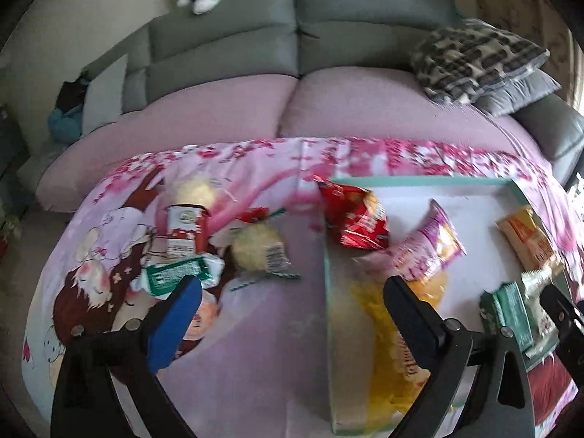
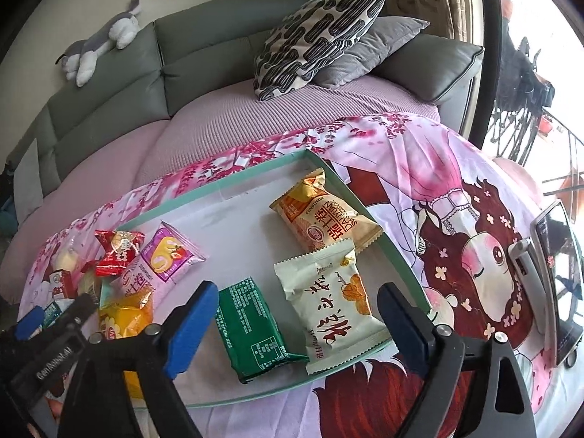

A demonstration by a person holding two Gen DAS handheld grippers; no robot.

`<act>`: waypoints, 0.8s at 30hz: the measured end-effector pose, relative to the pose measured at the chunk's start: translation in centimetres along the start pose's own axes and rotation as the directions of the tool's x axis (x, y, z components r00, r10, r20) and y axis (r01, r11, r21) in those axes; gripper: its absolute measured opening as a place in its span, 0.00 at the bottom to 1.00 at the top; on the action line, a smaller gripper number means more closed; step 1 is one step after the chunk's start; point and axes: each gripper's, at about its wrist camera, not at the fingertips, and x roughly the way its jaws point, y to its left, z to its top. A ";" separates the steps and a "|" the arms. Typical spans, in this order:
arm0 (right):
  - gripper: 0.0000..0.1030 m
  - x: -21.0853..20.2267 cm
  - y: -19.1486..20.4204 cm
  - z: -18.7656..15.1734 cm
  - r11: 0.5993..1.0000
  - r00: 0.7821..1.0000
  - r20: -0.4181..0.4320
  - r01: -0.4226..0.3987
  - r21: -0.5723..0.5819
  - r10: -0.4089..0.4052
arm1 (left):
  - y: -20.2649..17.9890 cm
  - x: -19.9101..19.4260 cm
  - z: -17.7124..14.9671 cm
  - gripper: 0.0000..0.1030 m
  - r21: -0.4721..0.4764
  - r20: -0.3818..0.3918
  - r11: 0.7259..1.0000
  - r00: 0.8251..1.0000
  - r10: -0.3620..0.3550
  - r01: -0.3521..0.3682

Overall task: Organize snacks
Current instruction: 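Move both open tools back over the snack pile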

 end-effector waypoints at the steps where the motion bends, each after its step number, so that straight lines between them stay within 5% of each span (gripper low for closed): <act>1: 0.89 0.1 0.0 0.0 1.000 1.000 -0.002 0.001 -0.001 -0.001 | 0.3 -0.1 0.1 0.97 -0.013 0.007 1.000 1.000 0.009 -0.009; 5: 0.89 0.2 0.2 -0.1 1.000 1.000 -0.007 0.007 -0.012 -0.007 | 1.4 -0.4 0.2 0.97 -0.070 0.032 0.997 0.999 0.042 -0.040; 9: 1.00 0.2 0.4 0.0 1.000 1.000 -0.003 0.010 -0.025 -0.010 | 2.5 -0.5 0.3 0.99 -0.110 0.047 0.992 0.996 0.075 -0.070; 24: 1.00 -0.1 1.3 -0.1 0.997 0.999 0.035 0.020 -0.072 -0.017 | 3.7 -0.9 0.5 0.99 -0.164 0.101 0.985 0.992 0.070 -0.053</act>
